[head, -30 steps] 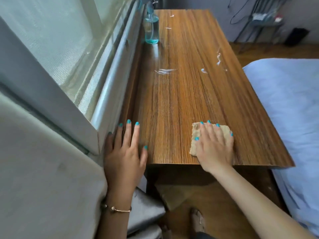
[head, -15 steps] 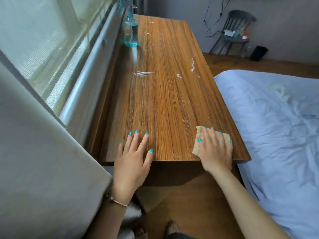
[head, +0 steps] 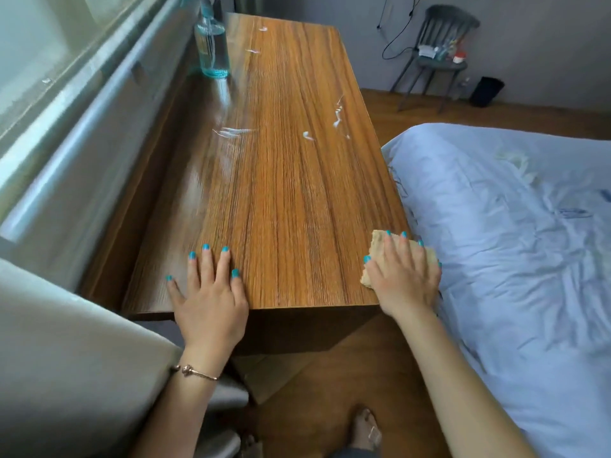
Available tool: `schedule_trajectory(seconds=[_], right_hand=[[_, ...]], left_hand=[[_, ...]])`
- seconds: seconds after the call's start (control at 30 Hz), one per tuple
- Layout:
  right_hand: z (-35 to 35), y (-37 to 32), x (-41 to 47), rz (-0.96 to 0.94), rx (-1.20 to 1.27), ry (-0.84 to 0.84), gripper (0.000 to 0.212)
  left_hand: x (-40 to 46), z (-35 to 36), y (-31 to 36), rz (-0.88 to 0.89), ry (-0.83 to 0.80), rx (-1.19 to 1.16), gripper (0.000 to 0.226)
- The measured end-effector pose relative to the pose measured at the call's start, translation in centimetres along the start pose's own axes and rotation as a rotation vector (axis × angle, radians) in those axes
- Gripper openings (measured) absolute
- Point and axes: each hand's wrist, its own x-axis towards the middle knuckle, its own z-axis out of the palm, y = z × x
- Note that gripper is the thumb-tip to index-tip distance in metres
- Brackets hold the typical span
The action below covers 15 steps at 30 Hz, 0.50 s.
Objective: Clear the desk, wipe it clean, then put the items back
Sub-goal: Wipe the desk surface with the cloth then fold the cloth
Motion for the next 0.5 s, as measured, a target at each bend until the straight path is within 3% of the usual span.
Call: schedule_trajectory(seconds=[0.1, 0.17, 0.2, 0.27, 0.37, 0.5], right_hand=[[-0.2, -2.7, -3.6, -0.357, 0.010, -0.019, 0.074], [-0.3, -1.3, -4.6, -0.673, 0.024, -0.116, 0.072], [-0.7, 0.2, -3.4, -0.746, 0.035, -0.168, 0.068], [-0.8, 3.9, 1.4, -0.758, -0.004, -0.122, 0.062], [-1.4, 6.1, 9.3, -0.582, -0.021, -0.161, 0.056], [-1.5, 0.8, 13.8, -0.657, -0.027, -0.151, 0.057]], left_hand=[[0.2, -0.2, 0.1, -0.036, -0.003, 0.016, 0.062], [0.2, -0.5, 1.2, -0.098, -0.047, 0.079, 0.056], [0.2, -0.5, 2.4, -0.162, -0.050, 0.122, 0.056], [0.5, -0.2, 6.4, -0.285, -0.007, 0.158, 0.062], [1.5, 1.6, 12.4, -0.417, -0.034, 0.058, 0.077], [2.3, 2.6, 14.2, -0.517, 0.059, 0.024, 0.081]])
